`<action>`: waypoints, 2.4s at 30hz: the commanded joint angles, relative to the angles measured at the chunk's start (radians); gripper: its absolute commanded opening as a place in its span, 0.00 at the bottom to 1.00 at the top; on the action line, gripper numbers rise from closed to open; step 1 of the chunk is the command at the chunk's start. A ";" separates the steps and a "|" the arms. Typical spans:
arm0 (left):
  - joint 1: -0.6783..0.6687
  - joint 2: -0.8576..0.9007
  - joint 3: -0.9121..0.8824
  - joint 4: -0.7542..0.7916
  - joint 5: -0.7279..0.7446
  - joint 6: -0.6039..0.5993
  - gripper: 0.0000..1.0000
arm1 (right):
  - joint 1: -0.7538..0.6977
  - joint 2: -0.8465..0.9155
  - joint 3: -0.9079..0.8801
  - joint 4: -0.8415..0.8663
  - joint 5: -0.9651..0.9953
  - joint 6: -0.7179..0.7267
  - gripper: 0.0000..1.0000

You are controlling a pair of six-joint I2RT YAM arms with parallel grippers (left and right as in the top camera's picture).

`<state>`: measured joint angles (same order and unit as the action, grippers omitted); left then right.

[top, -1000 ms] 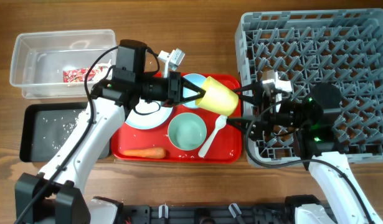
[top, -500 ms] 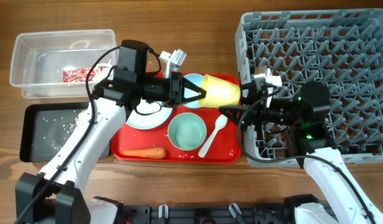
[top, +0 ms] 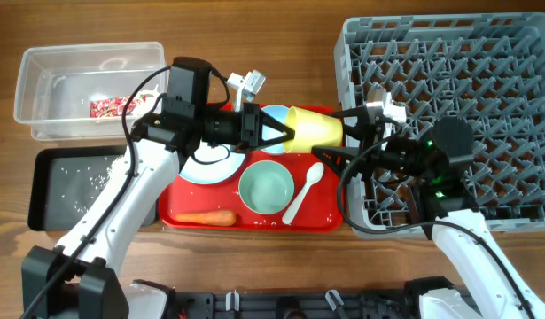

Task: Sort waste into correct bins and load items into the dishwasher rack
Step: 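Hand the yellow cup from the left gripper to the right gripper, then place the yellow cup in the dish rack with the right gripper, then grasp the light-blue bowl with the right gripper and place it in the rack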

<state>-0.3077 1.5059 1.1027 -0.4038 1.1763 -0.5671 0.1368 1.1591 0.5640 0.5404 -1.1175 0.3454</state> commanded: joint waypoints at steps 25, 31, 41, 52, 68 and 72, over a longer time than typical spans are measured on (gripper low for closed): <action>0.122 -0.039 0.005 -0.399 -0.826 0.021 0.34 | 0.002 -0.174 0.071 -0.616 0.554 -0.139 0.51; 0.151 -0.092 0.005 -0.500 -0.963 0.043 0.34 | -0.031 -0.206 0.427 -1.217 1.014 -0.189 0.55; 0.151 -0.171 0.005 -0.566 -1.063 0.043 0.35 | -0.468 0.107 0.847 -1.596 1.102 -0.212 0.55; 0.151 -0.171 0.005 -0.582 -1.062 0.042 0.36 | -0.839 0.457 0.924 -1.545 1.091 -0.134 0.60; 0.151 -0.171 0.005 -0.585 -1.063 0.042 0.71 | -0.582 0.287 0.924 -1.431 0.603 -0.344 1.00; 0.164 -0.171 0.005 -0.594 -1.082 0.008 0.69 | -0.190 0.256 0.917 -1.439 0.670 -0.342 0.99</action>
<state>-0.1616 1.3537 1.1027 -0.9878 0.1234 -0.5327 -0.2070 1.4017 1.4754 -0.8925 -0.4786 0.0277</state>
